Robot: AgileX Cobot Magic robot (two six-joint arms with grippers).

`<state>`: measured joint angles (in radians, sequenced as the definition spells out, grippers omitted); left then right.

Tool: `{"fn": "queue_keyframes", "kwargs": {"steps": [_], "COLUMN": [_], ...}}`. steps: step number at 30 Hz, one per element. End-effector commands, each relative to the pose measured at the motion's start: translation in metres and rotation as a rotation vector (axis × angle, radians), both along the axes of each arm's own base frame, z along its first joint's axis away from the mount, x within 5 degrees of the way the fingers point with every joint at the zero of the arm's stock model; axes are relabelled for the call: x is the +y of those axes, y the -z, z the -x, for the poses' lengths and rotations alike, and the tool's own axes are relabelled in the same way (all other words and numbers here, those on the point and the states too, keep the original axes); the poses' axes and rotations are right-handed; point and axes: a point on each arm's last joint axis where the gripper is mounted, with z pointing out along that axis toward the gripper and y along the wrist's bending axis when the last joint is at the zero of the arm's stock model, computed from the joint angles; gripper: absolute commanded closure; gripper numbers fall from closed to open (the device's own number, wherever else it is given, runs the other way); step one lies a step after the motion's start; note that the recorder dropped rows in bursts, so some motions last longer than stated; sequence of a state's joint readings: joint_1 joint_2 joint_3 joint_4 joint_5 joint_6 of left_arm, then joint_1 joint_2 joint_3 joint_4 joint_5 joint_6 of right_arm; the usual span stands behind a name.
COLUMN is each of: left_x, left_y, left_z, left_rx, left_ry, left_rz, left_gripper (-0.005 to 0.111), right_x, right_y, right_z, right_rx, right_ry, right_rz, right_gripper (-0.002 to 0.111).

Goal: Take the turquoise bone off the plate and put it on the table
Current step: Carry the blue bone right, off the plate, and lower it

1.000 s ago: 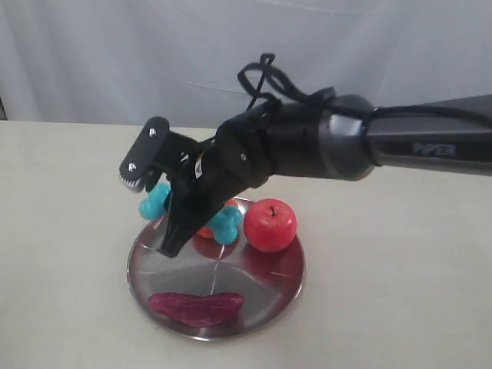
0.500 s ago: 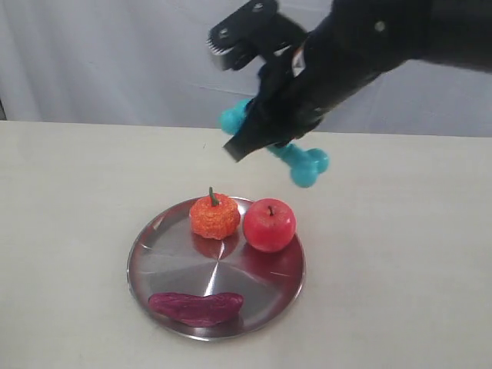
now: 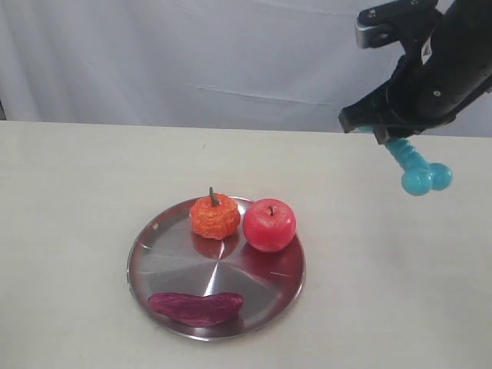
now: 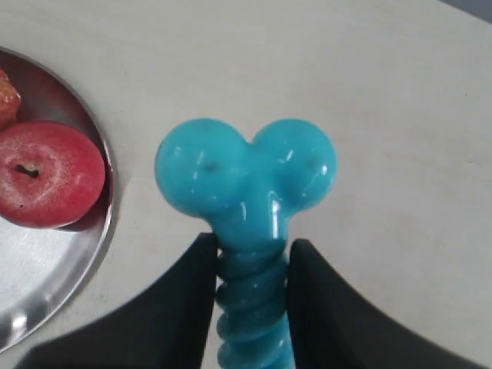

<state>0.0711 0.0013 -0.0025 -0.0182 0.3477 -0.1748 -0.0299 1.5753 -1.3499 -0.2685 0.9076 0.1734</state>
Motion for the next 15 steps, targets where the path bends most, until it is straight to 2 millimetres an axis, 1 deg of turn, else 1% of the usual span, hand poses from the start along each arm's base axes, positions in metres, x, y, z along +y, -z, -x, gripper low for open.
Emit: {"fn": "queue_keyframes", "kwargs": {"steps": [1, 5, 9, 15], "left_x": [0.0, 0.0, 0.0, 0.0], "left_y": [0.0, 0.0, 0.0, 0.0], "left_z": [0.0, 0.0, 0.0, 0.0], "left_rx": [-0.004, -0.004, -0.004, -0.004], "left_ry": [0.005, 0.005, 0.005, 0.005], "left_rz": [0.005, 0.005, 0.005, 0.005], "left_gripper": [0.107, 0.107, 0.107, 0.107], "right_x": [-0.003, -0.001, -0.001, -0.002], "right_y": [0.029, 0.062, 0.089, 0.119], "right_z": [0.0, -0.005, -0.012, -0.023], "right_rx": [-0.054, -0.058, -0.005, 0.049], "right_ry": [0.042, 0.043, 0.048, 0.059], "right_rz": [-0.047, -0.079, -0.09, -0.09], "right_gripper": [0.109, 0.109, 0.109, 0.109]}}
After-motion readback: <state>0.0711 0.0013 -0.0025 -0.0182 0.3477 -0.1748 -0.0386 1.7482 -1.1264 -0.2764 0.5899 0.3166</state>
